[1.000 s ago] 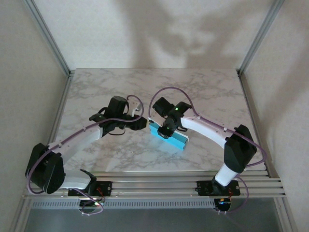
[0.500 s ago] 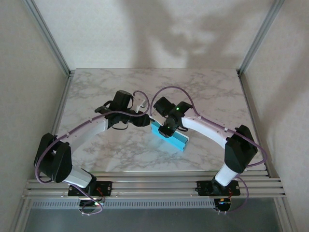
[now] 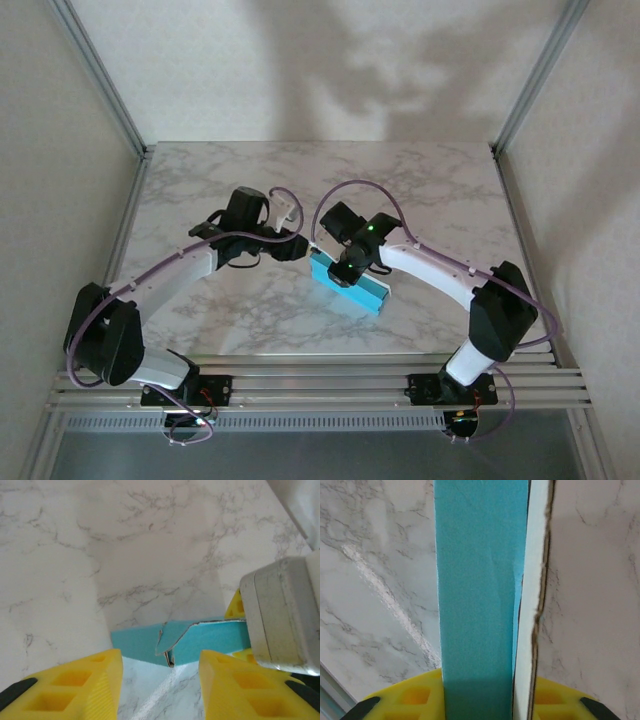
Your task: Fold the paper box
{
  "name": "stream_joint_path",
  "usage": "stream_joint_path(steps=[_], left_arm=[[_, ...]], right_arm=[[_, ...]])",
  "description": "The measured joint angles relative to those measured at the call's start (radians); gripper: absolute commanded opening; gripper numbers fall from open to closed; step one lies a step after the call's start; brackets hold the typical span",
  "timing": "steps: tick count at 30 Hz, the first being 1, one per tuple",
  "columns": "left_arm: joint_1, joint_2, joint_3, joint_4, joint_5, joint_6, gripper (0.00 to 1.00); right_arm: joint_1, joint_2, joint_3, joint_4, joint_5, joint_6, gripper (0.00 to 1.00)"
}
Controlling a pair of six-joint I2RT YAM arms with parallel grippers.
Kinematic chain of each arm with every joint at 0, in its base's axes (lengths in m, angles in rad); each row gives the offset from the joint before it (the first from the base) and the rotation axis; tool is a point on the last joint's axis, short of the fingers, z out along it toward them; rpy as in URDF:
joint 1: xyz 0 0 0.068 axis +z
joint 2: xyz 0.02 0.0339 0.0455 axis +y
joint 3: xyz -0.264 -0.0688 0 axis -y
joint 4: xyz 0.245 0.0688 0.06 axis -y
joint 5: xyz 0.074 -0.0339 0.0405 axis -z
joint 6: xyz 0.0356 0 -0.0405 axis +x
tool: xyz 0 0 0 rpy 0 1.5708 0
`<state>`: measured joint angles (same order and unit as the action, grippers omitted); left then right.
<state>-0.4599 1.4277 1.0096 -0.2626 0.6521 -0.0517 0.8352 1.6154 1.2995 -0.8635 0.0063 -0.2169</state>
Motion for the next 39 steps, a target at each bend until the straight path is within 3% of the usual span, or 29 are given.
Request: stream_joint_path(steps=[11, 27, 29, 35, 39], left_arm=[[0.005, 0.023, 0.0, 0.072, 0.09, 0.027, 0.41], [0.002, 0.11, 0.0, 0.063, 0.119, 0.056, 0.25], [0.0, 0.11, 0.0, 0.063, 0.119, 0.056, 0.25], [-0.003, 0.11, 0.0, 0.064, 0.119, 0.052, 0.4], [-0.003, 0.11, 0.0, 0.064, 0.117, 0.052, 0.4]], right_arm=[[-0.017, -0.003, -0.002, 0.003, -0.041, 0.0, 0.28], [-0.021, -0.003, -0.002, 0.004, -0.055, 0.0, 0.28], [-0.021, -0.003, -0.002, 0.004, -0.055, 0.0, 0.28], [-0.021, -0.003, -0.002, 0.003, -0.055, 0.0, 0.28], [-0.021, -0.003, -0.002, 0.003, -0.055, 0.0, 0.28]])
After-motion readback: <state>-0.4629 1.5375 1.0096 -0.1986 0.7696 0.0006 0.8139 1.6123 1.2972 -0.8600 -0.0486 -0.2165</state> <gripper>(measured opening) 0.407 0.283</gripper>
